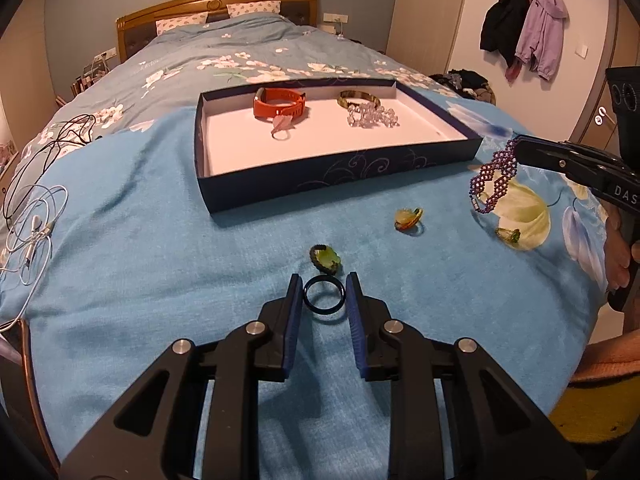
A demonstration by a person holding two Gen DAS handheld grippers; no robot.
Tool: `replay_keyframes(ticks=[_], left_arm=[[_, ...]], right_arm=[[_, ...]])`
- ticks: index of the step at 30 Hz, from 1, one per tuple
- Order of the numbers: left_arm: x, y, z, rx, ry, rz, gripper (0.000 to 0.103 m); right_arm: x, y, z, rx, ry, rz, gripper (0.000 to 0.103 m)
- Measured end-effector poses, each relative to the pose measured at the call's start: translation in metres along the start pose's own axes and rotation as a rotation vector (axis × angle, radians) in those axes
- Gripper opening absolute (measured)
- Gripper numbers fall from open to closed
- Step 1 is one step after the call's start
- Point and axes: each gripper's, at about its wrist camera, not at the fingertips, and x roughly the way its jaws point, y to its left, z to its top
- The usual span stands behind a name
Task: Organize jewelry
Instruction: 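Lift the purple bracelet with the right gripper while the left gripper grasps a black hair tie, then carry the purple bracelet with the right gripper into the box while the left gripper carries the hair tie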
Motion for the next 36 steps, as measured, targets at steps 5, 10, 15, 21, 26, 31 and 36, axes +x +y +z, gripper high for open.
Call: replay_keyframes(ticks=[5, 10, 15, 21, 26, 31, 36], left_arm=[[-0.013, 0.0, 0.004, 0.008, -0.04, -0.009, 0.022], [-0.025, -0.003, 0.011, 0.028, -0.084, -0.013, 0.022], [-0.031, -0.007, 0.023, 0.047, -0.118, -0.015, 0.022], [-0.032, -0.007, 0.041, 0.052, -0.155, -0.015, 0.022], [-0.027, -0.007, 0.053, 0.054, -0.167, -0.01, 0.022], [-0.025, -0.007, 0.067, 0.062, -0.19, -0.011, 0.022], [-0.018, -0.007, 0.08, 0.077, -0.197, -0.007, 0.022]], right_arm=[[-0.001, 0.002, 0.007, -0.01, -0.016, 0.005, 0.005], [-0.002, 0.002, 0.012, -0.017, -0.029, 0.006, 0.005], [-0.003, 0.001, 0.019, -0.024, -0.044, 0.008, 0.005], [-0.002, 0.001, 0.03, -0.037, -0.063, 0.002, 0.005], [0.001, -0.004, 0.04, -0.037, -0.076, 0.006, 0.005], [0.006, -0.008, 0.05, -0.046, -0.086, 0.0, 0.005], [0.016, -0.013, 0.06, -0.046, -0.085, -0.003, 0.005]])
